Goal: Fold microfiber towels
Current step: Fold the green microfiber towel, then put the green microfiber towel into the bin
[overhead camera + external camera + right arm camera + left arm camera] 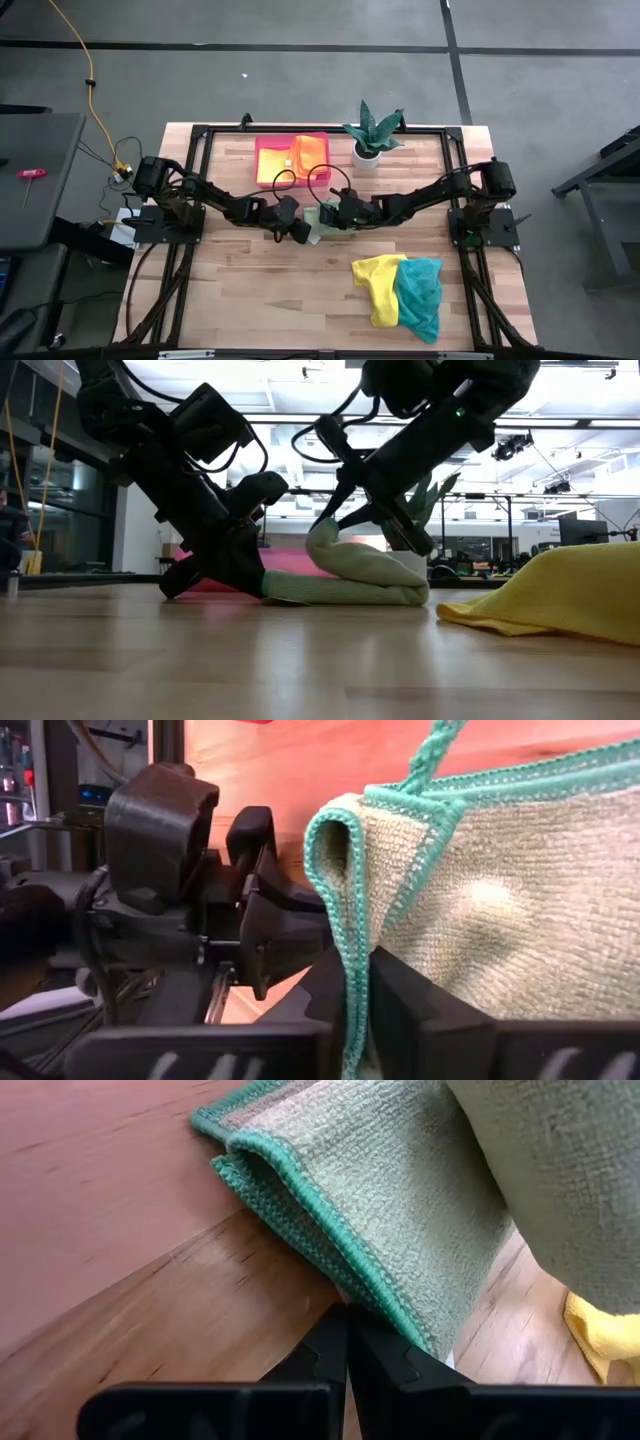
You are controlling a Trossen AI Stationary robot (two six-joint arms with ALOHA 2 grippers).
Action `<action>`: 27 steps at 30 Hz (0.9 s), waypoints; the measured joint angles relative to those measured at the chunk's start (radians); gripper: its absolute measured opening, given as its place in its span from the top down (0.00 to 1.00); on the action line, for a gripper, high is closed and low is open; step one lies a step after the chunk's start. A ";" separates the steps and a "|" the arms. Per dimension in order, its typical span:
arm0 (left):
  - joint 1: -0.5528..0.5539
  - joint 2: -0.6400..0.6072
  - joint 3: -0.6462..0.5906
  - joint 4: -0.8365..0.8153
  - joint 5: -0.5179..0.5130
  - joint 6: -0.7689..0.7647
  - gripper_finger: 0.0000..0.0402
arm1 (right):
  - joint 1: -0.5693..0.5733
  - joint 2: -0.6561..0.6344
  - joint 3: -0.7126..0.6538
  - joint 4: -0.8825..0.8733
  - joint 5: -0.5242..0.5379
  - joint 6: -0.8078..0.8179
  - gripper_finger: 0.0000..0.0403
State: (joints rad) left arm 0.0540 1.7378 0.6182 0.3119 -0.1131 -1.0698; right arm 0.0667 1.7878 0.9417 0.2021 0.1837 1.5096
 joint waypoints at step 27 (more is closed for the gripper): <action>0.123 -0.221 0.001 -0.176 0.078 0.142 1.00 | -0.135 -0.276 -0.001 -0.285 -0.033 -0.461 0.56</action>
State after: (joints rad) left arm 0.1774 1.5169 0.6193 0.1354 -0.0348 -0.9279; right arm -0.0685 1.5116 0.9409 -0.0830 0.1505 1.0481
